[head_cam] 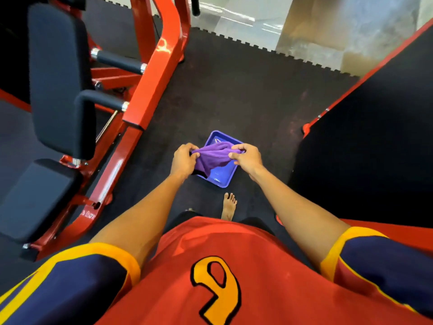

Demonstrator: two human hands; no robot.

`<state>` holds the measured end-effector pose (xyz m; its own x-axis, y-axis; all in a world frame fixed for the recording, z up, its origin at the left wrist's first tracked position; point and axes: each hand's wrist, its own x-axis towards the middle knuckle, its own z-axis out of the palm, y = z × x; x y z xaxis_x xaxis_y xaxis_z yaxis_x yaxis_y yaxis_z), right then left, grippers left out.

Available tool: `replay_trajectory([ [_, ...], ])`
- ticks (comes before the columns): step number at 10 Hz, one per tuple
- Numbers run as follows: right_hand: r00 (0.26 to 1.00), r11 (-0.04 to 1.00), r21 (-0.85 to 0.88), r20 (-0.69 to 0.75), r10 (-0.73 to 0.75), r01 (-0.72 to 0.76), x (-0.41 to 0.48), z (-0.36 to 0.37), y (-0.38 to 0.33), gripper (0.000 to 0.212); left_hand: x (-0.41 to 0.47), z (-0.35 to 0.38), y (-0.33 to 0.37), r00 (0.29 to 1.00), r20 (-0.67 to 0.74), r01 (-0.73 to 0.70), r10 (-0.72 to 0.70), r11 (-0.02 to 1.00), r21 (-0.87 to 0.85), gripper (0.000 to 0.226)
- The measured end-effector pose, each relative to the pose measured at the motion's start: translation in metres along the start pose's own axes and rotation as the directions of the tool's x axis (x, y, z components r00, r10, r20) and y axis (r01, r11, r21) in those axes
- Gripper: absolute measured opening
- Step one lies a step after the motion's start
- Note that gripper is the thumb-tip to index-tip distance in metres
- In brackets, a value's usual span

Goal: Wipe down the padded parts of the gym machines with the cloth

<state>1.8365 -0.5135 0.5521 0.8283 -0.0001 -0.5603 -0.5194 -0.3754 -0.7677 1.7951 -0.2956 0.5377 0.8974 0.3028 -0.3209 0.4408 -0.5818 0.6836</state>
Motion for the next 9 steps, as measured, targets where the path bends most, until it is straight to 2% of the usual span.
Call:
replay_trajectory([
  [2,0.99,0.993,-0.083,-0.12,0.078,-0.088,0.025,-0.005,-0.003,0.019,0.043,0.017,0.014,0.99,0.138,0.02,-0.03,0.997,0.077,0.012],
  [3,0.972,0.988,-0.053,-0.196,0.129,-0.142,0.037,-0.008,-0.012,0.018,0.07,0.019,0.028,0.98,0.2,-0.016,-0.002,0.996,0.087,0.013],
  [5,0.935,0.989,-0.028,-0.329,0.129,-0.146,0.058,-0.007,-0.034,0.02,0.11,0.016,0.048,0.964,0.265,-0.04,0.027,0.998,0.046,0.016],
  [7,0.923,0.969,-0.051,-0.32,0.214,-0.243,0.071,-0.004,-0.045,0.034,0.132,0.011,0.052,0.949,0.31,0.041,-0.05,0.998,0.037,0.035],
  [9,0.906,0.965,0.021,-0.339,0.254,-0.262,0.079,0.002,-0.044,0.032,0.144,0.013,0.053,0.934,0.347,0.083,-0.084,0.996,0.016,0.031],
])
